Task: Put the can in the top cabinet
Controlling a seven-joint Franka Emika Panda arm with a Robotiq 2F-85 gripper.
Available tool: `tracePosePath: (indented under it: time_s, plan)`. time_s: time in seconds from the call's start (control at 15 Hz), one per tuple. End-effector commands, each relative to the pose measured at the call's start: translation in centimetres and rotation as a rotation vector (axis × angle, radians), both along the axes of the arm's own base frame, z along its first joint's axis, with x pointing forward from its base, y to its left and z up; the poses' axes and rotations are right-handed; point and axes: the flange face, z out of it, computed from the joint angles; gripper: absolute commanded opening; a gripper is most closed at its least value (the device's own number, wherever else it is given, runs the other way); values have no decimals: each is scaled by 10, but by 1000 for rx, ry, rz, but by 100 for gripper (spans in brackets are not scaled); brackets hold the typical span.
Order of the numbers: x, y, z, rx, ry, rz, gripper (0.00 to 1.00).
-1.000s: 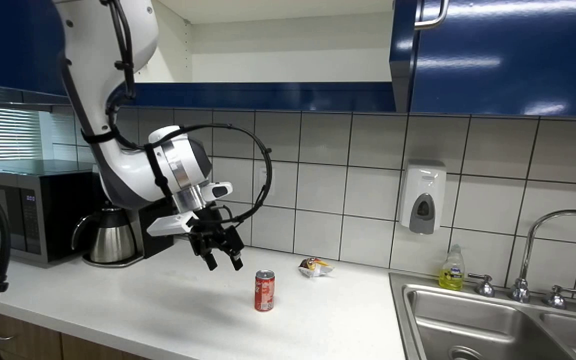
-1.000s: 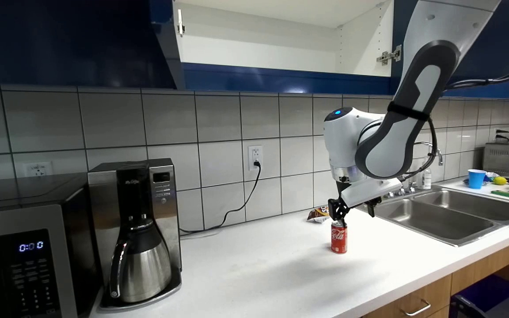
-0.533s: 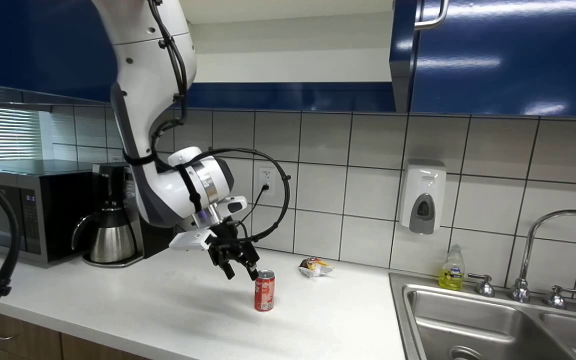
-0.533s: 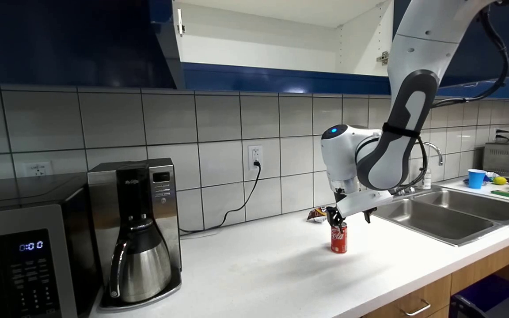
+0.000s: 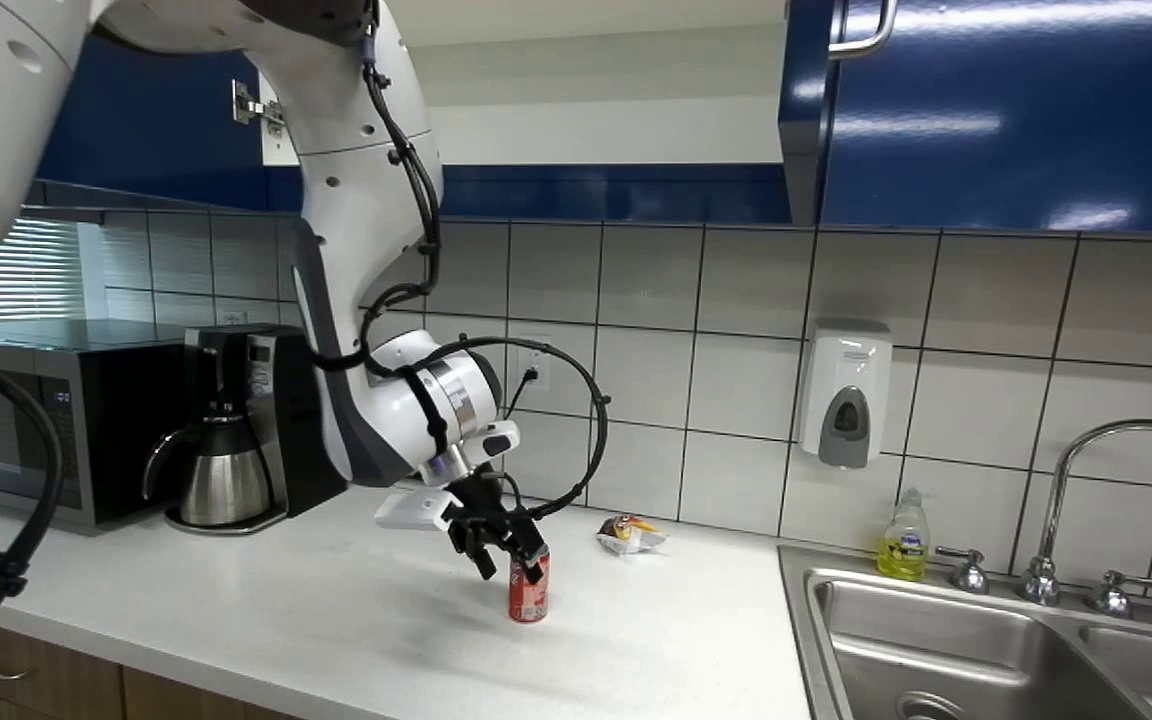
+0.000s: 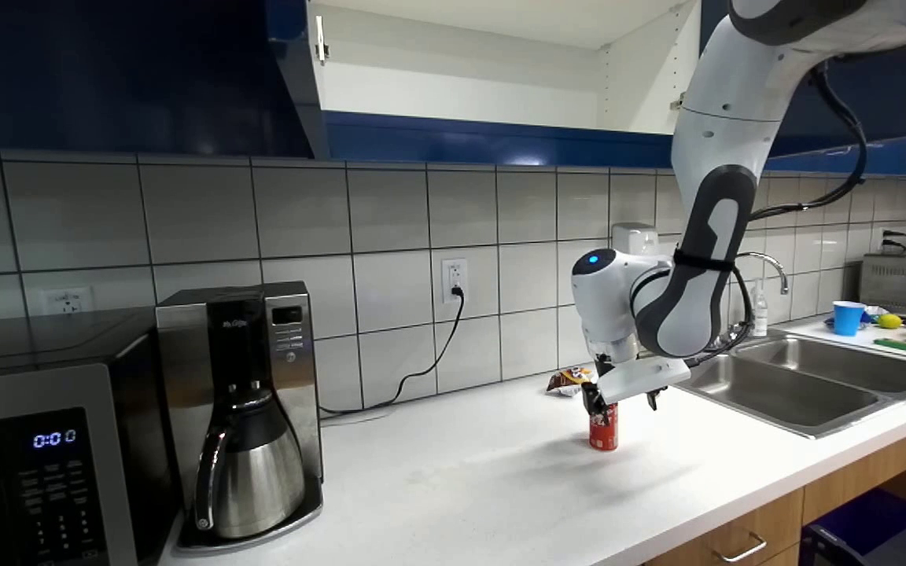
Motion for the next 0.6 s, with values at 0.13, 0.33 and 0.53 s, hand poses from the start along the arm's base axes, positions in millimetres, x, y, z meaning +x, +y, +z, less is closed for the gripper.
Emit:
tracePosePath:
  time_s: [0.13, 0.33, 0.53]
  plan:
    - [27, -2, -18, -19, -45, 6, 100]
    - [37, 1, -23, -21, -58, 9, 100]
    - [46, 6, -28, -23, -69, 13, 100]
